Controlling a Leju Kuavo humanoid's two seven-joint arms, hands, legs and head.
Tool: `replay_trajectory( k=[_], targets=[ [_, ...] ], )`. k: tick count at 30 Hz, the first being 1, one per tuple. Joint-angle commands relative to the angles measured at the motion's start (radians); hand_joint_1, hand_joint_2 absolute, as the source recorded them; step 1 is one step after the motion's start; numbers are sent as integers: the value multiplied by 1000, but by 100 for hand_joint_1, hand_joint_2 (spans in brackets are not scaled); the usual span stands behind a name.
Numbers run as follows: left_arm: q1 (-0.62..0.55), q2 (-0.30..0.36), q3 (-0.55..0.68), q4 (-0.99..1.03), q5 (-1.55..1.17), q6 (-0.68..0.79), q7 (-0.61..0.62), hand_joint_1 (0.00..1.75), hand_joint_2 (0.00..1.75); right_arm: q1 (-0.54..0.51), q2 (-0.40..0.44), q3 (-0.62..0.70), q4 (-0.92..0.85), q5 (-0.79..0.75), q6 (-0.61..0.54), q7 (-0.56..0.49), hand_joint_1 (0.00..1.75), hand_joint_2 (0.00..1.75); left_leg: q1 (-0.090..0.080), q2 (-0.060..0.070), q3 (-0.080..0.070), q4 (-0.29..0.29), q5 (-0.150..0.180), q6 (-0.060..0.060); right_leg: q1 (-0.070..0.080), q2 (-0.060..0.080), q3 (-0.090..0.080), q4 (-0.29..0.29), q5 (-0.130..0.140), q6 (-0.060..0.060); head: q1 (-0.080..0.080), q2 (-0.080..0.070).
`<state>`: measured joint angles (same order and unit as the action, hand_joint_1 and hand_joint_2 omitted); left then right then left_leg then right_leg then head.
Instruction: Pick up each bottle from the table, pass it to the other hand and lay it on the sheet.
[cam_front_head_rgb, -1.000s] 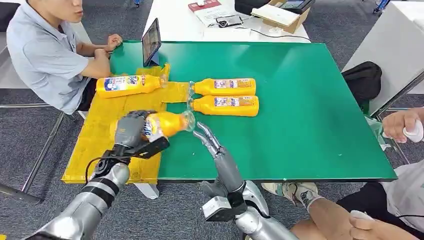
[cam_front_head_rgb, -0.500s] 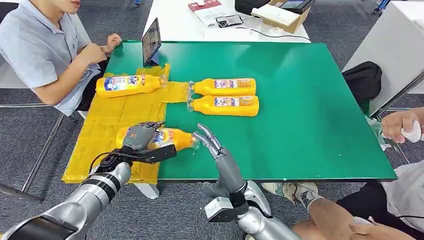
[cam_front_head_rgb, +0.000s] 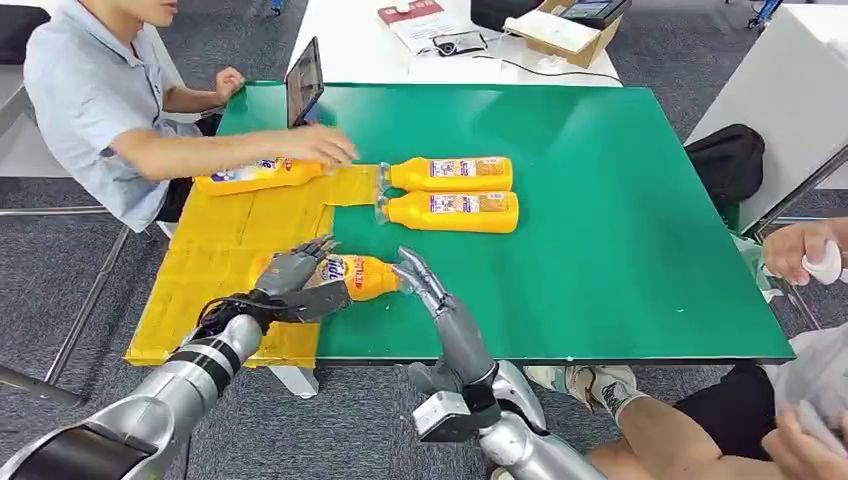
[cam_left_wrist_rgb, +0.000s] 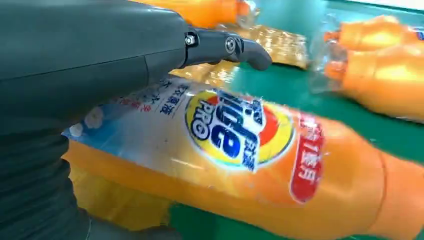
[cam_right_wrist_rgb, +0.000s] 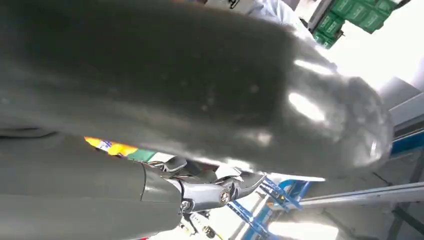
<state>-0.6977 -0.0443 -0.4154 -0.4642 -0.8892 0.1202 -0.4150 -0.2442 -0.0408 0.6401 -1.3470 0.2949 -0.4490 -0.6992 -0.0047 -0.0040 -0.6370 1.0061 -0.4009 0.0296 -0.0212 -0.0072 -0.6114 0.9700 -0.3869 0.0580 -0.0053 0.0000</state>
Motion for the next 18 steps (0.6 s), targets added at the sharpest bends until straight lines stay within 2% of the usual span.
replay_trajectory(
  k=[1, 2, 4, 5, 6, 9, 14, 18],
  targets=[
    [78, -45, 184, -143, 280, -73, -225, 0, 175, -17, -17, 16, 27, -23, -36, 1, 0, 0, 1, 1, 5, 0, -2, -2, 1, 2, 5, -1, -2, -2, 0, 0],
    [122, -76, 245, -240, 382, -65, -263, 0, 175, -9, -15, 14, 12, -31, -55, 1, 0, 0, 0, 0, 4, -1, -2, -1, 0, 0, 4, -1, -1, -2, 0, 0],
    [199, -130, 305, -425, 636, -199, -151, 0, 175, 16, -12, 1, -2, -21, -104, 1, 0, 0, 1, 0, 4, 0, -3, -1, 1, 0, 4, -1, -2, -2, 0, 0],
    [220, -141, 310, -473, 676, -190, -166, 0, 175, 21, -12, 1, -12, -21, -115, 1, 0, 0, 1, -1, 2, 0, -2, -1, 1, -1, 2, -1, -2, -1, 0, 0],
    [251, -153, 315, -543, 760, -181, -162, 0, 175, 30, -9, -7, -17, -27, -135, 1, 0, 175, 1, -1, 4, 1, -4, -1, 1, -1, 5, 0, -4, -2, 0, 0],
    [310, -146, 298, -662, 890, -178, -144, 0, 175, 51, -7, -24, -32, -33, -157, 1, 0, 175, 1, 1, 3, 1, -4, -1, 1, 1, 3, 0, -3, -2, 0, 0],
    [411, -142, 288, -840, 903, -36, -210, 0, 175, 86, -8, -55, -43, -29, -158, 1, 0, 175, 1, 2, 3, 0, -4, -2, 1, 2, 2, 0, -2, -2, 0, 0],
    [452, -133, 263, -902, 946, -45, -209, 0, 175, 98, -15, -69, -49, -2, -166, 1, 0, 175, 1, 2, 1, 0, -3, -2, 1, 2, 0, -1, -2, -2, 0, 0]
  ],
)
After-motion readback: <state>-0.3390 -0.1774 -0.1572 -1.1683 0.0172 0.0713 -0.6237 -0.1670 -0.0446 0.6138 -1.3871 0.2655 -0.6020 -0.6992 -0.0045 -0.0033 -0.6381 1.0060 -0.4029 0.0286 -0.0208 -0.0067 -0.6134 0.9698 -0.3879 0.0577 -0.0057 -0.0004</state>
